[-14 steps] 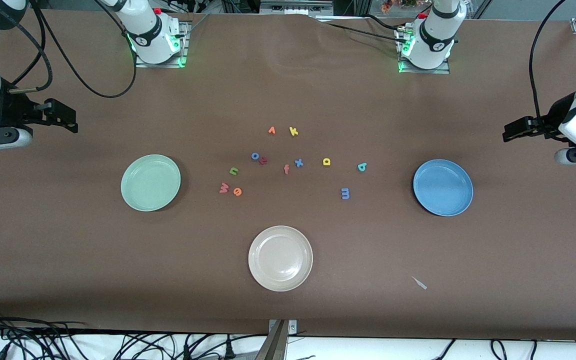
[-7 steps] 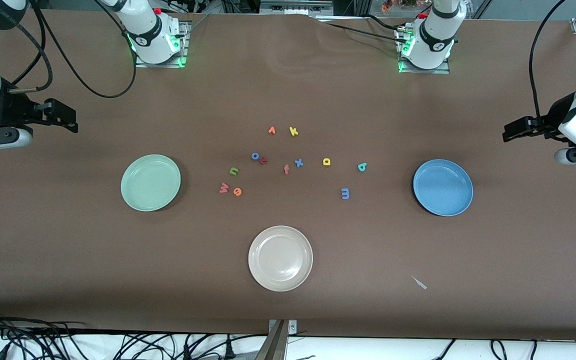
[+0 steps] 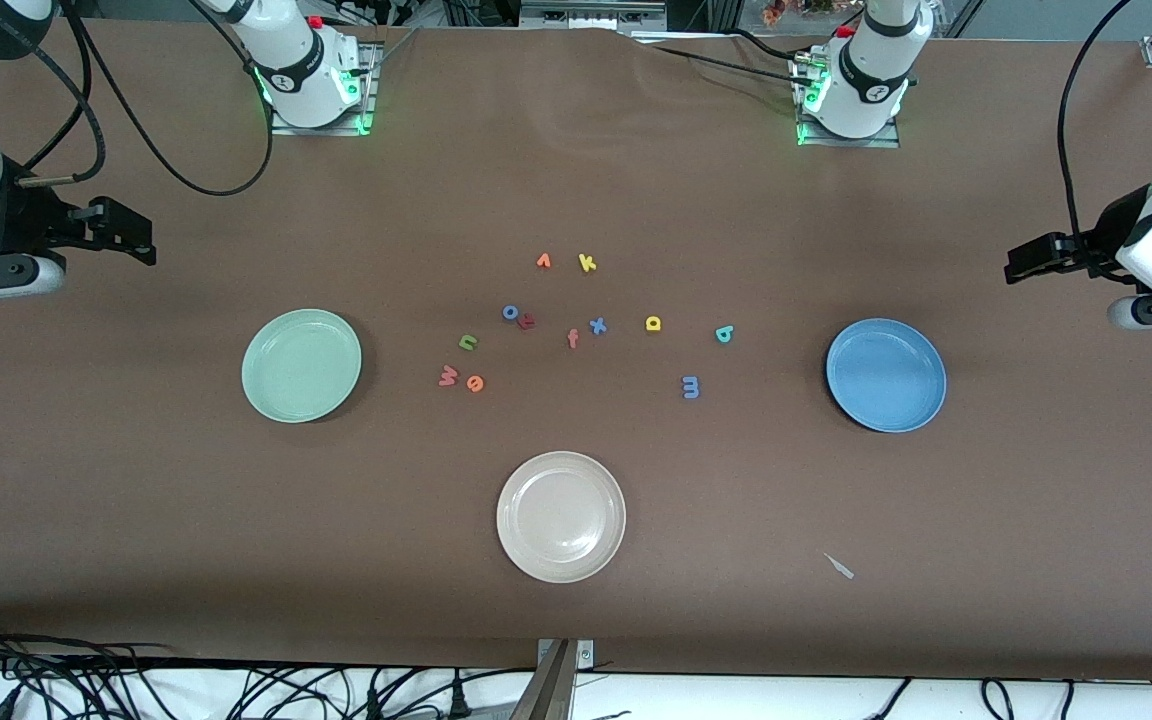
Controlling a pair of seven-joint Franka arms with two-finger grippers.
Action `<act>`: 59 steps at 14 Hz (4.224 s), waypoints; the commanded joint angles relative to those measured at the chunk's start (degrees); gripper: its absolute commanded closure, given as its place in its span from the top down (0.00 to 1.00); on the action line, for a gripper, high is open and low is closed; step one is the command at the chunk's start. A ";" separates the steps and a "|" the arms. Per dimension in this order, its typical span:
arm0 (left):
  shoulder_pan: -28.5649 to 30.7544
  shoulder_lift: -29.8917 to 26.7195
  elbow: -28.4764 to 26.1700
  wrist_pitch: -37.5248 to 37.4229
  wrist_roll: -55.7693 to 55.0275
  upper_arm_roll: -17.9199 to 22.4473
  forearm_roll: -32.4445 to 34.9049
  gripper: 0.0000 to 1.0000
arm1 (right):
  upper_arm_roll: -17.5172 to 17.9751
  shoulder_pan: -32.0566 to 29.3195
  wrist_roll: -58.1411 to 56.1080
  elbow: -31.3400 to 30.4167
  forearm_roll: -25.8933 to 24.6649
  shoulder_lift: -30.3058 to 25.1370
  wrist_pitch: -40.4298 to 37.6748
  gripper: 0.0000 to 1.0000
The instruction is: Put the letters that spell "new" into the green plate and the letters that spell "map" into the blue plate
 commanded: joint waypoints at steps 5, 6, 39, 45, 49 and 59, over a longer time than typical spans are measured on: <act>-0.09 -0.57 -0.13 -0.58 1.22 0.11 -0.84 1.00 | 0.14 0.06 0.86 0.75 0.06 -0.05 -1.06 1.00; -0.09 -0.65 -0.13 -0.58 1.22 0.11 -0.84 1.00 | 0.14 0.06 0.86 0.83 0.06 -0.05 -1.06 1.00; -0.27 -0.57 -0.40 -0.32 1.22 0.11 -0.49 1.00 | 0.14 0.06 0.86 0.31 0.06 -0.05 -1.06 1.00; -0.36 -0.65 -0.40 -0.76 1.14 0.02 -0.40 1.00 | 0.14 0.06 0.86 0.31 0.06 0.04 -1.06 1.00; -0.36 -0.57 -0.40 -0.67 1.22 0.02 -0.40 1.00 | 0.14 0.06 0.86 0.13 0.14 0.04 -1.06 1.00; 0.08 3.56 2.93 1.17 0.35 0.28 -0.40 1.00 | 2.60 0.06 4.46 -6.71 3.13 -0.13 4.54 1.00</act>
